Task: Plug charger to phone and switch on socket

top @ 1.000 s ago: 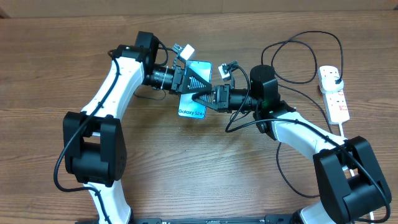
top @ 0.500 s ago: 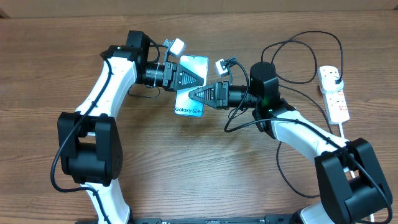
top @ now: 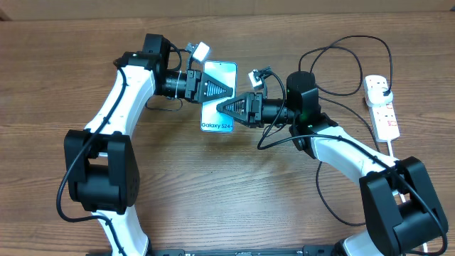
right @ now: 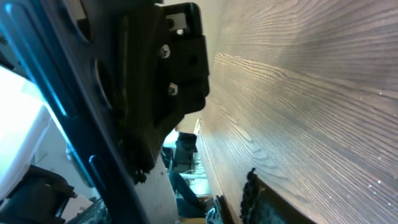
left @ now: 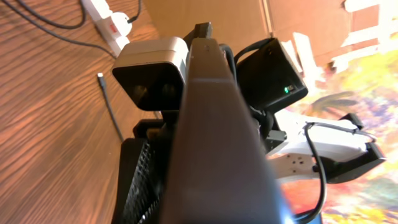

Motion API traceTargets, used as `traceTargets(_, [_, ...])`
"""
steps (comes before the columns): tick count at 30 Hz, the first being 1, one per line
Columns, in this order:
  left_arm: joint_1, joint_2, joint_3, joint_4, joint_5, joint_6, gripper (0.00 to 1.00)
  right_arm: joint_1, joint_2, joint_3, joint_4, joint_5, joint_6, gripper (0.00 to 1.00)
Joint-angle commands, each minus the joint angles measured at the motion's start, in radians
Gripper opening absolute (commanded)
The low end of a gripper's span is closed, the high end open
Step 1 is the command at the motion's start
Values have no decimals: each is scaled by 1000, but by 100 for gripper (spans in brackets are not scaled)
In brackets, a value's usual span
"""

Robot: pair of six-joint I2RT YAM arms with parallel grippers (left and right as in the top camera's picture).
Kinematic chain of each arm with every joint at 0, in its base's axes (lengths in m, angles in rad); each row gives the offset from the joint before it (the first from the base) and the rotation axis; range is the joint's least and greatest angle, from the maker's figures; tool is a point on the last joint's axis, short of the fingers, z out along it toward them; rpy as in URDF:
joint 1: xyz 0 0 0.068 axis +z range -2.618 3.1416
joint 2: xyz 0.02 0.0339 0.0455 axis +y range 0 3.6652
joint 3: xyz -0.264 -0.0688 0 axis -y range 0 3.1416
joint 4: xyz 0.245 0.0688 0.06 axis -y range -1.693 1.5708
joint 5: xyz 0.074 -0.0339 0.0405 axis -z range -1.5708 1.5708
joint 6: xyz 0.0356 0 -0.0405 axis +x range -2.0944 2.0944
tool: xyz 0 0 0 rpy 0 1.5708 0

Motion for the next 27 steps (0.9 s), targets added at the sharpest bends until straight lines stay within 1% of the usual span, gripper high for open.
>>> traceTargets(1, [7, -59, 18, -2, -93, 16, 4, -42, 13, -10, 11, -42, 0, 56])
traceTargets(3, [7, -59, 17, -1, -214, -21, 4, -67, 13, -10, 10, -82, -32, 59])
traceTargets(5, [6, -58, 17, -2, -352, -84, 4, -94, 13, -10, -5, -114, -61, 63])
traceTargets(6, [6, -58, 17, -2, -425, -121, 4, -106, 13, -10, -24, -116, -76, 63])
traceTargets(10, [5, -58, 14, -13, -760, -340, 4, -150, 13, -10, -148, -105, -187, 64])
traceTargets(12, [5, -58, 8, -25, -841, -392, 4, -167, 13, -10, -237, -61, -247, 63])
traceTargets(18, [3, -58, -32, -35, -850, -397, 4, -177, 13, -10, -483, 153, -389, 63])
traceTargets(22, [-1, -58, -71, -16, -849, -397, 4, -173, 13, -10, -596, 304, -401, 63])
traceTargets(24, [-3, -58, -89, -6, -849, -397, 4, -173, 13, -10, -642, 383, -401, 65])
traceTargets(27, [-9, -58, -116, 6, -849, -397, 4, -173, 13, -10, -703, 501, -401, 89])
